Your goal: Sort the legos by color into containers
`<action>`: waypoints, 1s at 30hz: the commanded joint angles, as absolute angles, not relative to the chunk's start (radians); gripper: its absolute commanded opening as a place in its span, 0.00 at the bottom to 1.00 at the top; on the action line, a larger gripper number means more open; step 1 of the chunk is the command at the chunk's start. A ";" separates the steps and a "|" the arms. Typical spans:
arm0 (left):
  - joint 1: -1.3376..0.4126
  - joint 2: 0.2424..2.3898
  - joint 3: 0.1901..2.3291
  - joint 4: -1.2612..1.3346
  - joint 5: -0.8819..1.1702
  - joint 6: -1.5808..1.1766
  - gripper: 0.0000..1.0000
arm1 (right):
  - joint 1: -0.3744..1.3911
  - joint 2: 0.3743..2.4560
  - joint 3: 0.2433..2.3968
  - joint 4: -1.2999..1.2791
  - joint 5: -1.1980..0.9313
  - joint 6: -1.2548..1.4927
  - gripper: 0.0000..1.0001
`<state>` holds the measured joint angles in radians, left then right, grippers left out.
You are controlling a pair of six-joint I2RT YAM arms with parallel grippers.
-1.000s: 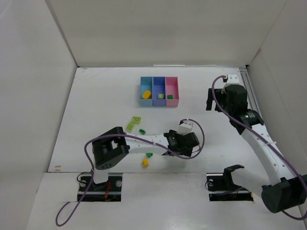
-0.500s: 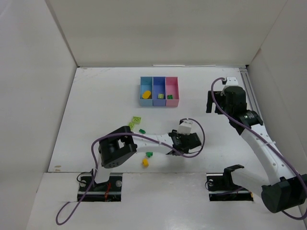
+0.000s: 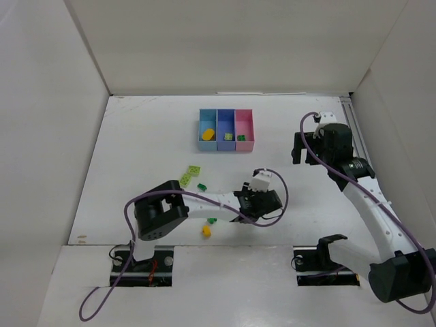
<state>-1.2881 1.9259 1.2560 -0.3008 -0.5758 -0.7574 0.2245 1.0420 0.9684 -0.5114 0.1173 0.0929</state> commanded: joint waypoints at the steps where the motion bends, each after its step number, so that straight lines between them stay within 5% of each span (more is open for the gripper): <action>1: -1.292 1.742 1.130 -0.209 -0.698 -0.632 0.27 | 0.167 1.023 0.951 -0.515 -0.111 0.022 0.99; 6: -1.272 1.467 0.873 0.195 -0.634 -0.287 0.29 | 0.130 1.012 0.942 -0.472 -0.489 -0.089 0.99; 13: -1.262 1.217 0.746 0.399 -0.436 0.063 0.29 | 0.130 1.118 0.951 -0.353 -1.122 -0.089 0.99; 30: -1.253 1.298 0.825 0.460 -0.437 0.244 0.22 | 0.235 1.215 1.006 -0.348 -1.031 -0.004 0.99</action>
<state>-1.2591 1.3155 0.7673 0.3656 -0.4194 0.1951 0.2241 1.1820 0.9596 -0.3359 -1.0508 0.0158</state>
